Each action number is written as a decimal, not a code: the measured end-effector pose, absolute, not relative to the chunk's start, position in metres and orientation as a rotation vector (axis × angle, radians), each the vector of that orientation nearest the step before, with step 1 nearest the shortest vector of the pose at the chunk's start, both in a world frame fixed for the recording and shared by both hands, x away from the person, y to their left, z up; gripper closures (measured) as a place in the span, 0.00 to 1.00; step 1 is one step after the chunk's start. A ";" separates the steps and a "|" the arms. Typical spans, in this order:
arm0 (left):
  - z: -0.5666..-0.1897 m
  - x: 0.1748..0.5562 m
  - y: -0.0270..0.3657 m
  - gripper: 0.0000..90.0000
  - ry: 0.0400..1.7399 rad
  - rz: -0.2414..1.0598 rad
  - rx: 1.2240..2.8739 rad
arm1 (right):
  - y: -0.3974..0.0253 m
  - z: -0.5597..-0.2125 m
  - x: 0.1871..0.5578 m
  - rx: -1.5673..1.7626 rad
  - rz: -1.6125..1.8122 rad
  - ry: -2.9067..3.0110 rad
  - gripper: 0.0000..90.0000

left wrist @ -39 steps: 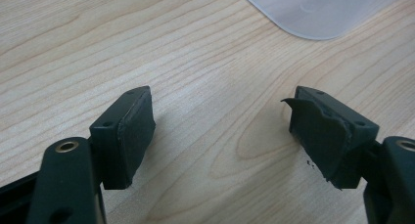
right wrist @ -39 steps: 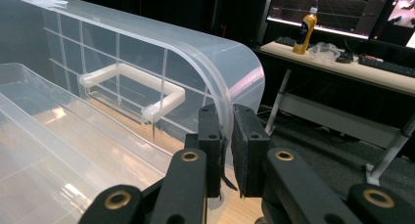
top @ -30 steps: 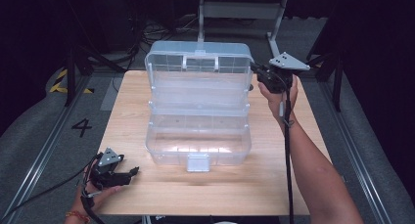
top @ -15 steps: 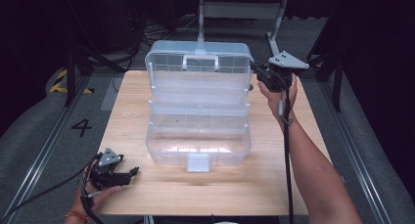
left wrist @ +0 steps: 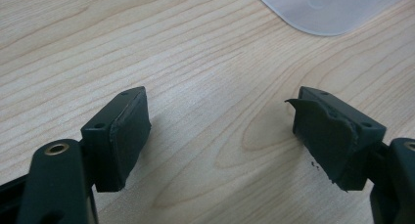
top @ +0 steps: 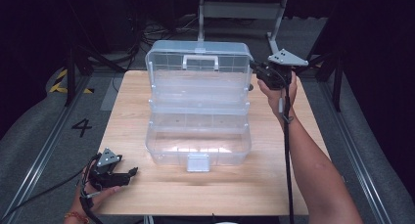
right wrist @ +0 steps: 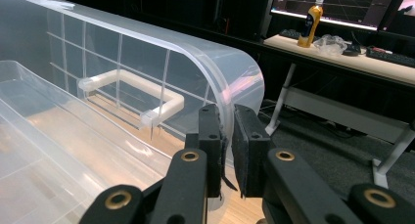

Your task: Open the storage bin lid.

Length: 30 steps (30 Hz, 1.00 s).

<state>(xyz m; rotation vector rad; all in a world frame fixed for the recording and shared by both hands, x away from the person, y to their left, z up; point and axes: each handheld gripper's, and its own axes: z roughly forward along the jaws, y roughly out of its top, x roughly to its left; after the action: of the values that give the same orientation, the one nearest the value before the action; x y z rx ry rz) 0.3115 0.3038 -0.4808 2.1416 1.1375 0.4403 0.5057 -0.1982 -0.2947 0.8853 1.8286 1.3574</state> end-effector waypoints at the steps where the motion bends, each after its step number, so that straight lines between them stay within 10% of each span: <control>1: -0.481 0.312 0.304 0.24 1.138 0.439 2.141 | -0.198 -0.295 0.507 0.887 1.358 1.830 0.93; 30: -0.481 0.304 0.307 0.24 1.159 0.461 2.125 | -0.193 -0.298 0.543 0.965 1.312 1.864 0.91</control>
<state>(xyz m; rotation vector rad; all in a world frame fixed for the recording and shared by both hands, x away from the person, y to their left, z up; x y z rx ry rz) 0.3038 0.3067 -0.4815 2.1252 1.1593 0.4608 0.5425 -0.1932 -0.2983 0.9648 1.8639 1.3117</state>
